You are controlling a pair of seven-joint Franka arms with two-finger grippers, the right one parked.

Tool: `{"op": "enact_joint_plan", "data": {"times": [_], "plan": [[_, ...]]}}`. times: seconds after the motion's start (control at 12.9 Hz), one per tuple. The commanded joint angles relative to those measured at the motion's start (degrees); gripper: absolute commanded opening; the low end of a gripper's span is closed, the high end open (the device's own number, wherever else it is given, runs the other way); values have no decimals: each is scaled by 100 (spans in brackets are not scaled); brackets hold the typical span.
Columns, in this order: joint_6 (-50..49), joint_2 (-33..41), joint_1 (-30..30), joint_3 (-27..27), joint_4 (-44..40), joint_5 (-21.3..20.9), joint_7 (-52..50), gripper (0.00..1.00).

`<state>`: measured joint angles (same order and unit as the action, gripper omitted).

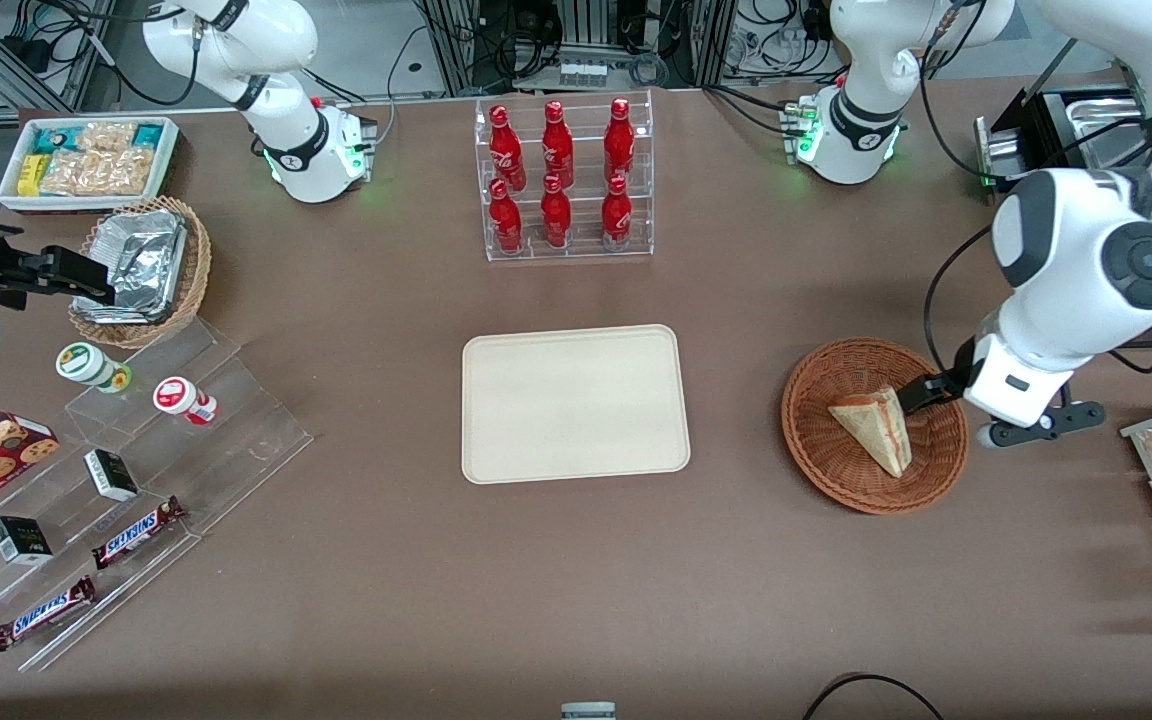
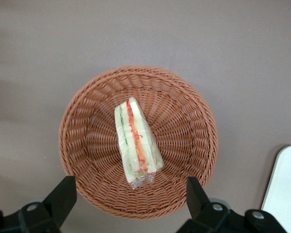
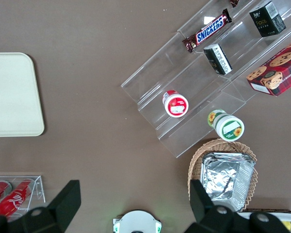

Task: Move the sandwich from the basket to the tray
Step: 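Move the left gripper over the wrapped sandwich in the wicker basket, then lower the left gripper and close it on the sandwich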

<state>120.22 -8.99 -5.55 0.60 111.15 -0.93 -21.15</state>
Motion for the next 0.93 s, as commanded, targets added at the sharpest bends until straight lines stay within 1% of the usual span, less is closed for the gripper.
{"op": "enact_joint_plan", "data": {"times": [0.0, 0.16, 0.31, 0.85], "plan": [[631, 151, -16, 2, 695, -47, -389, 100], [1238, 126, -16, 2, 1091, -47, -661, 100], [1565, 117, 1, 2, 1391, -3, -688, 100], [1987, -349, 1, 2, 1471, 32, -759, 100]]}}
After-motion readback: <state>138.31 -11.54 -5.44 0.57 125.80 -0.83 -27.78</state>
